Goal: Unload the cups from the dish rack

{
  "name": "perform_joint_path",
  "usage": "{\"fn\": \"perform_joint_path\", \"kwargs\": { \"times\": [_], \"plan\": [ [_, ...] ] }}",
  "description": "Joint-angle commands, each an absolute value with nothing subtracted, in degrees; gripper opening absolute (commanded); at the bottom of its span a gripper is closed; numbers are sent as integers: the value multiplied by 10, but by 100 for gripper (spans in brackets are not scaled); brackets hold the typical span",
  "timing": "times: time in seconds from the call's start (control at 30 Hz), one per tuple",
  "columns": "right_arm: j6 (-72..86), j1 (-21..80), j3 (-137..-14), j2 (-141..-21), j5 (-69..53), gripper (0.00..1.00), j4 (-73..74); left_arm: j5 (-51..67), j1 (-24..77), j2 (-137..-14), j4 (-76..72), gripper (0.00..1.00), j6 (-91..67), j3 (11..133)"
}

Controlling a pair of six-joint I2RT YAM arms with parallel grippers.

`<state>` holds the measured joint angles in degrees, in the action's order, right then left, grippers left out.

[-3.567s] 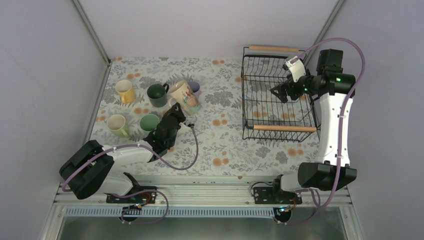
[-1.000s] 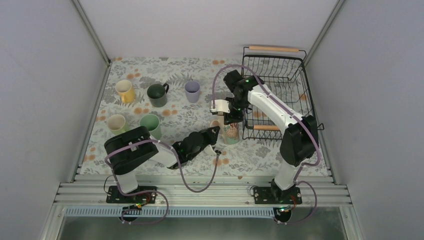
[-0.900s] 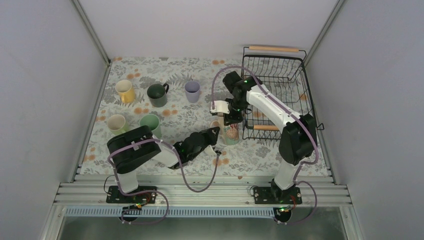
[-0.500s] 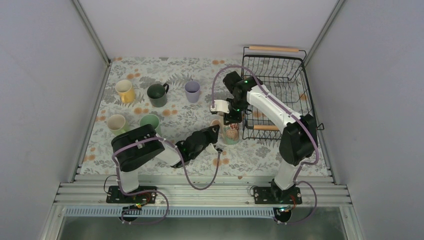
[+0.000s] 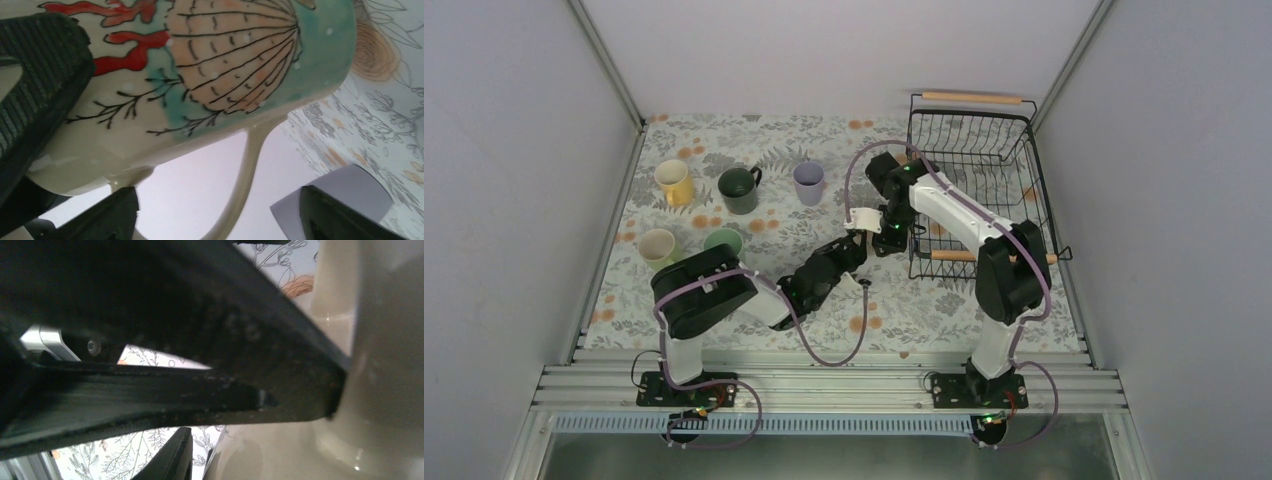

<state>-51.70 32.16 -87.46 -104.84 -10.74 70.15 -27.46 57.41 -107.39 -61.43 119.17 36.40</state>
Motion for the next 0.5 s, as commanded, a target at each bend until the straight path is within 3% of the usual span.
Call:
{"fn": "perform_joint_path", "kwargs": {
  "times": [0.0, 0.07, 0.47],
  "plan": [
    [-520, 346, -856, -1069, -142, 3, 738, -267, 570, -1041, -790, 89, 1605, 397],
    [-517, 346, -857, -1068, -144, 3, 739, -263, 571, -1036, -794, 99, 1605, 393],
    [-487, 345, -970, -1080, -160, 3, 737, -260, 584, -972, -812, 100, 1576, 315]
  ]
}}
